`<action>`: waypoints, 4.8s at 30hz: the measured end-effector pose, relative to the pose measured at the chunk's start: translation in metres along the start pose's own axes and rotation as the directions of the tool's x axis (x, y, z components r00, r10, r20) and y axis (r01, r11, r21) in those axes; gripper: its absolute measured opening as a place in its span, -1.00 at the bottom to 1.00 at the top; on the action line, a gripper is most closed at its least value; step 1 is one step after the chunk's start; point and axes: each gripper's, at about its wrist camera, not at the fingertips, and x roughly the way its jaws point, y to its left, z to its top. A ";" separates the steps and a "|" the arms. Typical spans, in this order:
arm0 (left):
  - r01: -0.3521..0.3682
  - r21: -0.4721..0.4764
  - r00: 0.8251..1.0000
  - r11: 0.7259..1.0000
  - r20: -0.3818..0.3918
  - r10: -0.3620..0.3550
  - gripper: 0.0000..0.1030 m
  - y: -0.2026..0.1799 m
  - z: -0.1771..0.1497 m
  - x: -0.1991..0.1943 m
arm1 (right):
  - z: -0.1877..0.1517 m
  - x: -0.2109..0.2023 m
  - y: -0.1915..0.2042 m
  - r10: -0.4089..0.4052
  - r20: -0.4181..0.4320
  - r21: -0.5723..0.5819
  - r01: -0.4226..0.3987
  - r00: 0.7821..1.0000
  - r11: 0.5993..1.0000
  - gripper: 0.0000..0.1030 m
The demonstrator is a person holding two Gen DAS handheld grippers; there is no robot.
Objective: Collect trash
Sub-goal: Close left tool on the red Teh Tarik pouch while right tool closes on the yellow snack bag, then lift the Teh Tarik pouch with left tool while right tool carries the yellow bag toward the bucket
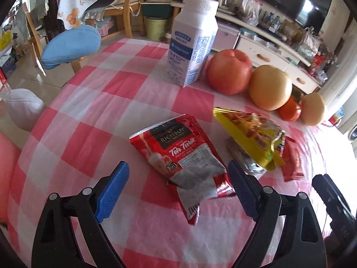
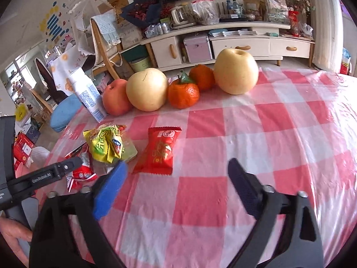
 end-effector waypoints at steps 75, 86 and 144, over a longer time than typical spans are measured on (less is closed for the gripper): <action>0.182 0.082 0.978 0.980 0.092 -0.189 0.08 0.084 -0.057 -0.055 | 0.012 0.062 0.106 0.195 -0.113 -0.356 -0.223 0.974 0.908 -0.39; 0.243 0.053 0.965 0.969 0.092 -0.247 0.07 0.100 -0.058 -0.067 | -0.005 0.021 0.103 0.368 -0.123 -0.107 -0.381 0.922 0.918 -0.39; 0.190 0.159 0.982 0.969 -0.034 -0.186 0.01 0.109 -0.078 -0.056 | -0.060 -0.051 0.180 0.360 -0.089 -0.026 -0.364 0.929 0.931 -0.38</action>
